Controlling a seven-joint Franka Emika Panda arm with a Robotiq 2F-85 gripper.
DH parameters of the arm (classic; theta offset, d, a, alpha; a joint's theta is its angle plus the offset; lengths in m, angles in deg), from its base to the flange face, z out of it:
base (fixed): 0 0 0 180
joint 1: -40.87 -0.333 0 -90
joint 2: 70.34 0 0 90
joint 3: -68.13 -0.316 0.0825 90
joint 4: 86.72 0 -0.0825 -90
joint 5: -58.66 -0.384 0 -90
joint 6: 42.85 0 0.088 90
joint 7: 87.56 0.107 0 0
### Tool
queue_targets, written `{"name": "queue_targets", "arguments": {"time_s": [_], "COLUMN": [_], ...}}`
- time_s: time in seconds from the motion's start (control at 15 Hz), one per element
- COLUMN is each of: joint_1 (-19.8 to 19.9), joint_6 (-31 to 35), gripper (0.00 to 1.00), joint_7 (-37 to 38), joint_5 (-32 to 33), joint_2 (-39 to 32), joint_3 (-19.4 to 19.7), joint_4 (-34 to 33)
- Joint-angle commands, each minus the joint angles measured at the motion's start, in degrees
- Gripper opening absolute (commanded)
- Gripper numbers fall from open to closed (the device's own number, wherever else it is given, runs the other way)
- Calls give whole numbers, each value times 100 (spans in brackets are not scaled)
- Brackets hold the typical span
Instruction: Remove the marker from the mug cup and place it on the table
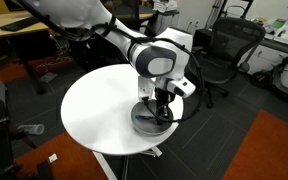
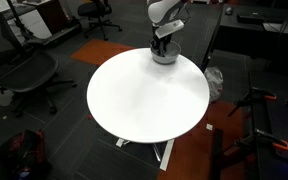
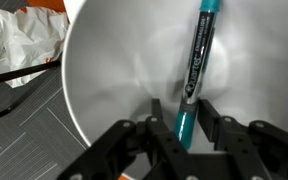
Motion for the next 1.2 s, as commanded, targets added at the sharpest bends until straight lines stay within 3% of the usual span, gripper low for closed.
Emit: {"name": "queue_targets", "arguments": {"time_s": [0.0, 0.13, 0.27, 1.13], "joint_1": [94, 93, 62, -227], "joint_6": [-235, -242, -198, 559], "gripper": [12, 0, 5, 5], "joint_7": [-187, -184, -146, -71], "joint_5": [-27, -26, -13, 150], "joint_2": [-111, -134, -35, 1530], "joint_3": [-85, -83, -57, 108], "joint_4": [-218, -221, -104, 1689]}}
